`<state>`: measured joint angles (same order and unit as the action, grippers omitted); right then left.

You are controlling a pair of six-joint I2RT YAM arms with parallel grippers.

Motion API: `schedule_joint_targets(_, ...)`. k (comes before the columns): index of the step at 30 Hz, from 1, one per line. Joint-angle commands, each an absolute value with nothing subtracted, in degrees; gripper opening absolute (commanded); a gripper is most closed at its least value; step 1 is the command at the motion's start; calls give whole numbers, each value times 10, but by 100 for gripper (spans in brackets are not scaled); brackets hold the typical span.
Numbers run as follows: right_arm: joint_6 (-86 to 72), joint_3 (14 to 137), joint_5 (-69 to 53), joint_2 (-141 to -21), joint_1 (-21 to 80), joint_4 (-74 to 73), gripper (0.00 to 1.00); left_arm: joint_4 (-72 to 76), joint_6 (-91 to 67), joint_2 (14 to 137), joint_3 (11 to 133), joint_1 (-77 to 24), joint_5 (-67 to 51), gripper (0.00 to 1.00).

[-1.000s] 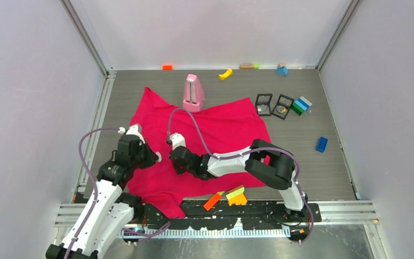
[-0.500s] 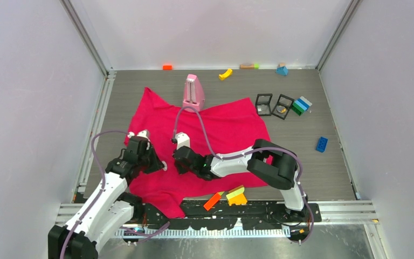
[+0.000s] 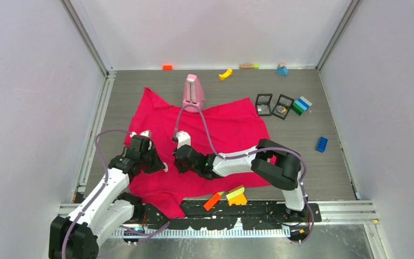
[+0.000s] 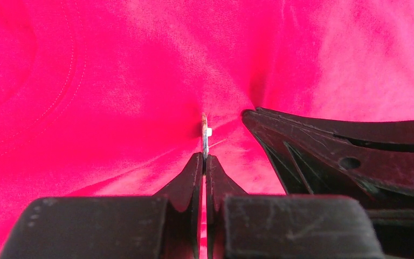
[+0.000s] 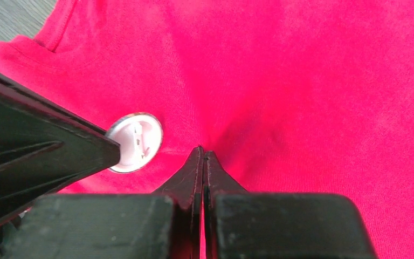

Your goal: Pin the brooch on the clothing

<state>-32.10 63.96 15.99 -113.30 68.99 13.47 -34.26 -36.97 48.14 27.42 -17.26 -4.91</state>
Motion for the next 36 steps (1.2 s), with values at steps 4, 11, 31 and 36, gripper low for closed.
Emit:
schedule_joint_targets(4,-314,638,150,-1090,690,160,1,-321,-360,488,281,-174,-55,0)
schedule_joint_targets(11,-305,638,127,-1093,692,163,1,-313,-362,495,279,-175,-55,0)
schedule_joint_targets(31,-281,637,114,-1096,700,169,1,-303,-360,516,279,-174,-55,0)
schedule_joint_targets(36,-277,638,106,-1100,701,168,1,-296,-363,521,278,-174,-59,0)
